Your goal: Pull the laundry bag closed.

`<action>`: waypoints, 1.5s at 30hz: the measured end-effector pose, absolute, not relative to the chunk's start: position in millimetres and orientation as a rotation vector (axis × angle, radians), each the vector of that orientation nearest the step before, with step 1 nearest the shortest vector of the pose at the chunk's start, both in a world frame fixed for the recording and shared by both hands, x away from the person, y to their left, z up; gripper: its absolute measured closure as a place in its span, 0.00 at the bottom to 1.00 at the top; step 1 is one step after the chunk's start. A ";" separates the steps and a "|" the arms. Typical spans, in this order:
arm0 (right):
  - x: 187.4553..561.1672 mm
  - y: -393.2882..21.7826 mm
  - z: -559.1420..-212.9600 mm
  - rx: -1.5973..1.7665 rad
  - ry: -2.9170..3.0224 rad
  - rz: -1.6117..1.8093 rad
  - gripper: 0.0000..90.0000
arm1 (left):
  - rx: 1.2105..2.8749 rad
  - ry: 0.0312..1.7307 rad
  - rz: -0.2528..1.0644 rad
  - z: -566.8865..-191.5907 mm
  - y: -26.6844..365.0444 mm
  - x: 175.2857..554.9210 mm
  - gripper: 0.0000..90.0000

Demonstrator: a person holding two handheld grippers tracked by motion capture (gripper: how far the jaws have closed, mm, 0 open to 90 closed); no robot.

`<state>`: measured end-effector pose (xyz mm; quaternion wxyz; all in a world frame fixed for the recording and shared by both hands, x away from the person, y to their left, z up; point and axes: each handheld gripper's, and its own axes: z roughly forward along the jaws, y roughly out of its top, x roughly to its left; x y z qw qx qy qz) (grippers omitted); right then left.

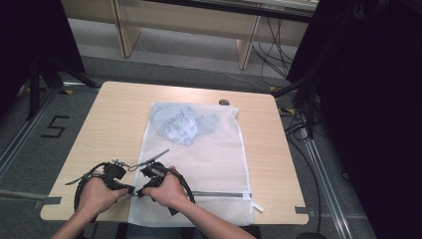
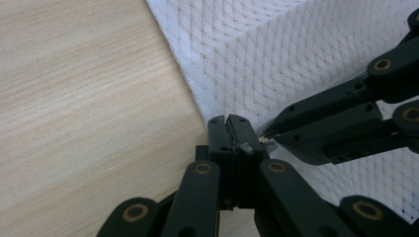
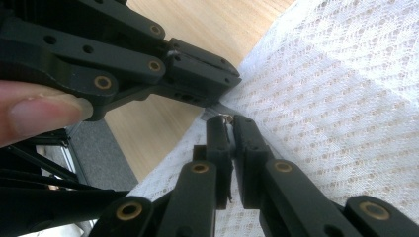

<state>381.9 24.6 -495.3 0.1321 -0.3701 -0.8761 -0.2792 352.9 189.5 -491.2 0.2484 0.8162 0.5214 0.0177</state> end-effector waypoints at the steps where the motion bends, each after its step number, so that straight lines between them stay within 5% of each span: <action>1: 381.6 24.5 -495.0 -1.076 -2.545 -0.807 0.97 | 2.224 1.421 0.049 -491.1 189.3 352.8 0.99; 45: 372.8 8.6 -476.5 -1.055 -2.664 -0.729 0.97 | 2.228 1.426 0.050 -490.8 188.2 352.6 0.99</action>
